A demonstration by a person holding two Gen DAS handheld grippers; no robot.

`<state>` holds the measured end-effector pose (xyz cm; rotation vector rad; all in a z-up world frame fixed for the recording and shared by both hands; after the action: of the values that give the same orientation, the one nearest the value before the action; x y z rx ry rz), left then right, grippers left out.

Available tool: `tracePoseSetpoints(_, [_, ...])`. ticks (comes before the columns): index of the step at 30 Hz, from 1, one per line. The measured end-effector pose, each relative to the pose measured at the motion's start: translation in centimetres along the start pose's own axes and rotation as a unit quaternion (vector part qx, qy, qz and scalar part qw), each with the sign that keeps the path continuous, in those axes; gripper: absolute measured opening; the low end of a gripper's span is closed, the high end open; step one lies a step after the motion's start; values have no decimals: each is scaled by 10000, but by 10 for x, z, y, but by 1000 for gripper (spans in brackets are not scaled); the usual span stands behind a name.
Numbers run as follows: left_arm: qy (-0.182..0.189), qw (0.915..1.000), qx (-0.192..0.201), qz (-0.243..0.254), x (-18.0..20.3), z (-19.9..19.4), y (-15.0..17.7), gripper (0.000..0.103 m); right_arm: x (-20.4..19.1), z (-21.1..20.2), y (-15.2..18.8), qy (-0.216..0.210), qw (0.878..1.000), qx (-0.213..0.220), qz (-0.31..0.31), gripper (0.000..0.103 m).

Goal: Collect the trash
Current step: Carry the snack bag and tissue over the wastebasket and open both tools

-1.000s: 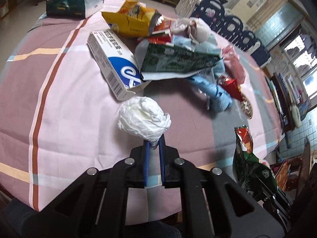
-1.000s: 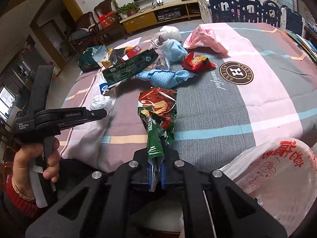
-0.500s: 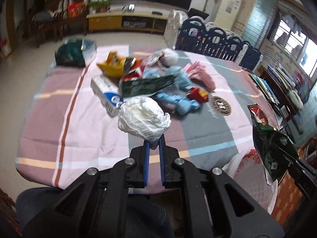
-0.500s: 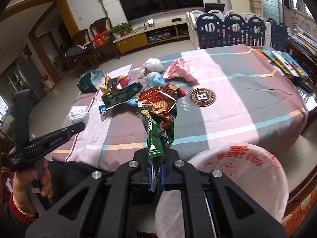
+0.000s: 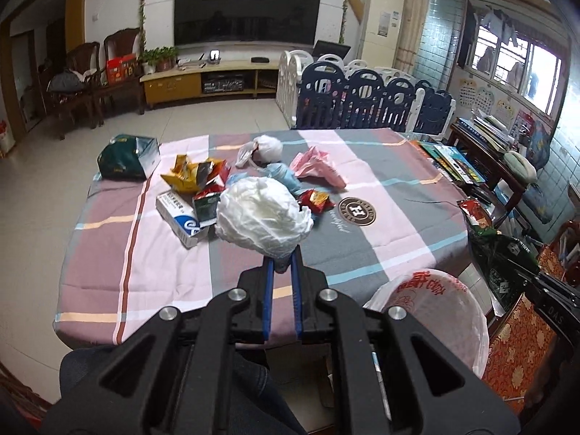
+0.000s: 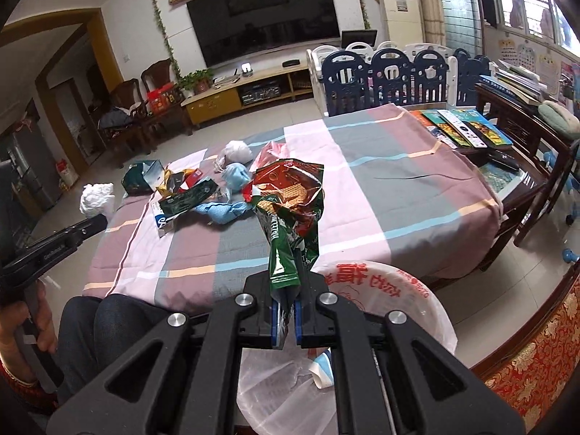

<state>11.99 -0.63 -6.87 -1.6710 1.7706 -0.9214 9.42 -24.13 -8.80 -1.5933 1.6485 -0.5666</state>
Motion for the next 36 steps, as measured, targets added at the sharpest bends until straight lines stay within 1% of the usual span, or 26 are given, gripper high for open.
tracePoseSetpoints(6, [77, 9996, 188, 173, 22, -26, -4, 10, 7, -18, 2, 36, 9999, 148, 7, 7])
tracePoseSetpoints(14, [222, 9984, 353, 386, 49, -53, -4, 10, 20, -52, 2, 71, 9989, 450, 68, 7])
tracePoseSetpoints(19, [494, 9974, 284, 447, 66, -59, 2, 10, 22, -61, 9, 94, 9987, 496, 47, 7])
tracePoseSetpoints(22, [712, 9953, 184, 631, 83, -59, 12, 10, 29, -68, 9, 98, 9981, 592, 141, 7])
tracePoseSetpoints(25, [1059, 9909, -51, 829, 103, -53, 23, 10, 35, -76, 8, 121, 9974, 683, 187, 7])
tracePoseSetpoints(26, [1262, 9876, -194, 908, 111, -48, 29, 10, 37, -78, 9, 130, 9972, 703, 199, 7])
tracePoseSetpoints(27, [1522, 9830, -368, 956, 120, -43, 34, 10, 38, -79, 9, 138, 9971, 713, 209, 7])
tracePoseSetpoints(29, [1846, 9753, -672, 1012, 132, -29, 41, 10, 43, -82, 10, 170, 9969, 731, 254, 8])
tracePoseSetpoints(31, [1971, 9685, -971, 1170, 146, -12, 49, 10, 48, -83, 11, 192, 9966, 735, 316, 7])
tracePoseSetpoints(33, [2153, 9580, -1330, 1347, 161, 5, 60, 12, 54, -84, 12, 205, 9964, 733, 379, 7])
tracePoseSetpoints(34, [2211, 9527, -1508, 1442, 167, 12, 66, 21, 56, -84, 13, 204, 9963, 726, 420, 8])
tracePoseSetpoints(35, [2243, 9481, -1667, 1514, 172, 19, 72, 47, 58, -83, 14, 208, 9963, 709, 448, 8])
tracePoseSetpoints(36, [2208, 9476, -1719, 1539, 174, 22, 77, 64, 59, -83, 14, 215, 9963, 692, 464, 8])
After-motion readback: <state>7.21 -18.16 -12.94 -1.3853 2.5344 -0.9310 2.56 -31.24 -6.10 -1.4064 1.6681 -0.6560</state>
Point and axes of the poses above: each gripper's, at about its wrist camera, not at the fingertips, and z roughly the way its jaws point, x to its right, y to its underside, the point moved 1 cm from there along z, roughly the way its jaws point, and after that the axes turned 3 degrees about x, right-handed, at the moved point
